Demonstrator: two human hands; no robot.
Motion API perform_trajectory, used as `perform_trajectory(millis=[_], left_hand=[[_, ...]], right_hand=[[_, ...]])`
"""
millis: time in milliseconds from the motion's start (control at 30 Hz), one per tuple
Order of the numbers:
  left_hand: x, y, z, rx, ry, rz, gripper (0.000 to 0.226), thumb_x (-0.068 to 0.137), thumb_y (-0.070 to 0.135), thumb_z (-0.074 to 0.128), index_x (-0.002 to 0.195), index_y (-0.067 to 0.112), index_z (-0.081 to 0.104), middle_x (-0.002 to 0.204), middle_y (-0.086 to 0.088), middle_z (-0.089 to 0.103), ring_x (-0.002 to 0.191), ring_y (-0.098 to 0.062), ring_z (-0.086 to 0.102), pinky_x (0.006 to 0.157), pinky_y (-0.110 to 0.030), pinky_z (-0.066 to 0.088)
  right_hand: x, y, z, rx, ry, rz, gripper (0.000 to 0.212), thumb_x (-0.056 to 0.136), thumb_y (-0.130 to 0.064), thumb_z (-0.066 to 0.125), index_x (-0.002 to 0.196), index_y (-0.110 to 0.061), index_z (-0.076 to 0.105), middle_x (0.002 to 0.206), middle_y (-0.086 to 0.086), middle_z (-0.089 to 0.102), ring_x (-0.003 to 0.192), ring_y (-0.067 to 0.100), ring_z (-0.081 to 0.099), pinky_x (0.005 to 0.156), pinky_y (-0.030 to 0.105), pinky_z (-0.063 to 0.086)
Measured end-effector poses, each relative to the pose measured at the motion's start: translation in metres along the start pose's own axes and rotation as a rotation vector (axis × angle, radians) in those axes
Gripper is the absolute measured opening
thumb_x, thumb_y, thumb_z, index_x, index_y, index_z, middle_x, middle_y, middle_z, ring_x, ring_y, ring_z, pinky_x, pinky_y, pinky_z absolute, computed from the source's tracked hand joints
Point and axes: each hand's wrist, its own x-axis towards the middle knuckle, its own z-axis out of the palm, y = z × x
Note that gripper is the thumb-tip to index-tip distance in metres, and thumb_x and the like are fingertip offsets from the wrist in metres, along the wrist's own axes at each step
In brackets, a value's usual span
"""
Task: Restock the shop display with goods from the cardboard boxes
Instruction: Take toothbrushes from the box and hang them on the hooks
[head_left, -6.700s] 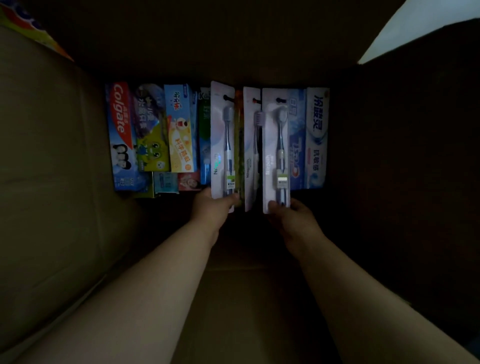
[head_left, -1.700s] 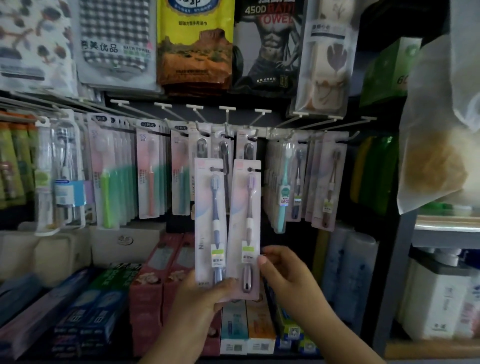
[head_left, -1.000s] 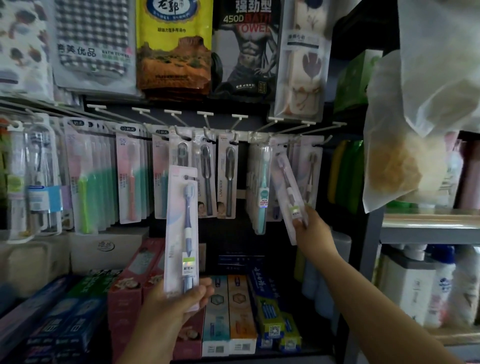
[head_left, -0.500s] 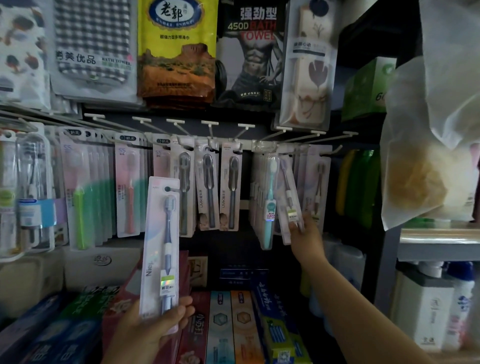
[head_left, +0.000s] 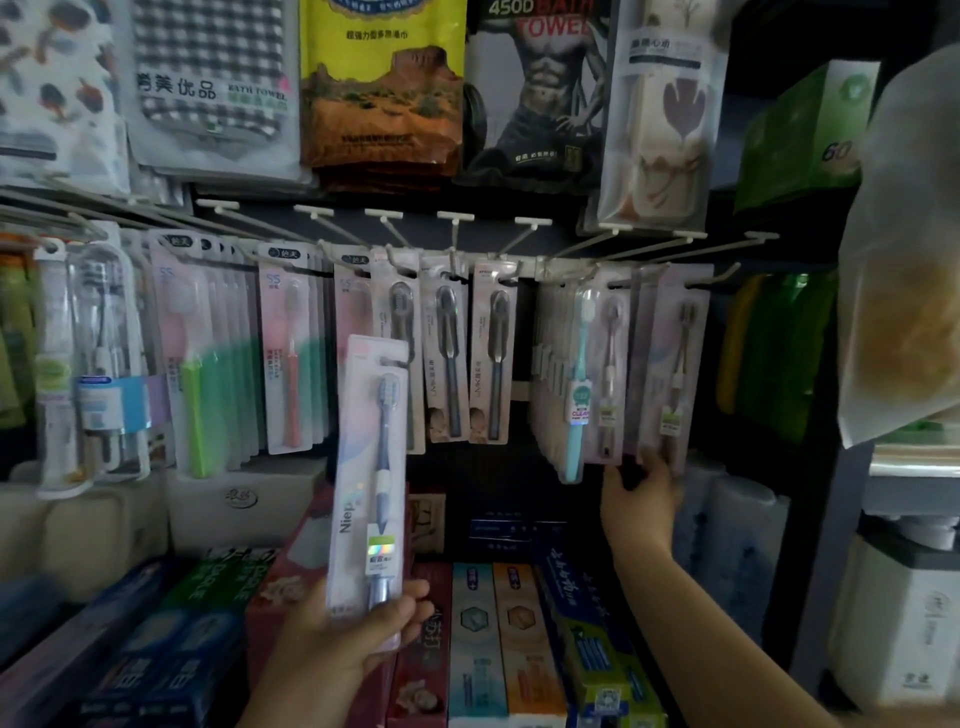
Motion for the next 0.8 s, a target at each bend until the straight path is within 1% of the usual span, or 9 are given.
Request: perform_trajectory(millis=[67,167,267,367,467,533,600,667,800], left_hand=[[-0.001,0.001,0.007,-0.058,0.000,-0.003,0.065,0.045,0.007,0.091,0.103,0.009,0.060,0.083,-0.023,0.072,0.067,-0.028,0.072,0.052,-0.030,0.058],[-0.001,-0.004,0.022,0.029,0.026,-0.020,0.045,0.063,-0.014,0.078,0.099,0.008,0.062,0.075,-0.015,0.073,0.064,-0.022,0.071,0.051,-0.027,0.055],[-0.002,-0.007,0.039,0.121,0.035,-0.017,0.028,0.075,-0.010,0.071,0.091,0.013,0.067,0.067,-0.002,0.071,0.064,-0.014,0.068,0.057,-0.028,0.053],[-0.006,-0.002,0.062,0.121,-0.040,-0.039,0.036,0.077,-0.015,0.066,0.101,0.012,0.065,0.072,-0.004,0.073,0.066,-0.014,0.071,0.055,-0.026,0.054],[-0.007,-0.002,0.075,0.129,-0.085,-0.094,0.036,0.075,-0.011,0.069,0.103,0.012,0.065,0.075,-0.005,0.075,0.068,-0.016,0.072,0.053,-0.023,0.055],[-0.007,-0.004,0.077,0.179,-0.096,-0.093,0.029,0.075,-0.004,0.072,0.097,0.015,0.066,0.079,-0.002,0.073,0.070,-0.014,0.069,0.055,-0.022,0.054],[-0.006,-0.003,0.075,0.209,-0.077,-0.051,0.025,0.078,0.002,0.072,0.098,0.017,0.066,0.087,-0.002,0.068,0.076,-0.012,0.064,0.059,-0.020,0.051],[-0.003,-0.003,0.069,0.203,-0.058,-0.012,0.023,0.081,0.005,0.070,0.100,0.017,0.065,0.091,-0.005,0.066,0.081,-0.014,0.063,0.065,-0.024,0.049],[0.001,0.003,0.058,0.166,-0.011,0.038,0.017,0.084,0.001,0.067,0.097,0.011,0.067,0.078,-0.004,0.063,0.076,-0.019,0.061,0.063,-0.029,0.048]], right_hand=[[-0.031,-0.004,-0.007,0.030,0.032,-0.087,0.039,0.094,-0.018,0.057,0.131,-0.015,0.047,0.133,0.008,0.042,0.117,0.022,0.048,0.098,0.035,0.045],[-0.076,-0.024,-0.014,0.129,-0.253,-0.228,0.022,0.094,-0.019,0.058,0.114,-0.026,0.052,0.099,-0.005,0.060,0.089,0.010,0.059,0.067,0.009,0.045],[-0.101,-0.043,-0.015,0.099,-0.604,-0.291,0.025,0.091,-0.025,0.062,0.114,-0.030,0.054,0.095,-0.010,0.065,0.088,-0.002,0.062,0.073,0.006,0.046],[-0.111,-0.054,-0.017,0.142,-0.732,-0.240,0.030,0.089,-0.027,0.065,0.114,-0.035,0.052,0.098,-0.008,0.069,0.089,-0.001,0.066,0.074,0.015,0.053],[-0.110,-0.055,-0.025,0.144,-0.713,-0.215,0.033,0.092,-0.023,0.062,0.113,-0.043,0.047,0.095,-0.012,0.071,0.088,-0.002,0.067,0.070,0.016,0.054],[-0.102,-0.053,-0.034,0.182,-0.607,-0.207,0.033,0.095,-0.021,0.057,0.119,-0.041,0.046,0.099,-0.013,0.069,0.092,0.001,0.067,0.073,0.018,0.055],[-0.089,-0.053,-0.047,0.158,-0.440,-0.204,0.038,0.098,-0.024,0.051,0.132,-0.036,0.041,0.117,-0.016,0.062,0.100,0.001,0.063,0.079,0.018,0.051],[-0.071,-0.056,-0.060,0.085,-0.295,-0.180,0.050,0.100,-0.026,0.047,0.147,-0.032,0.031,0.137,-0.018,0.043,0.119,0.004,0.050,0.093,0.024,0.046],[-0.035,-0.066,-0.073,-0.029,-0.194,-0.248,0.050,0.101,-0.020,0.045,0.149,-0.022,0.031,0.149,-0.002,0.041,0.129,0.011,0.043,0.104,0.026,0.038]])
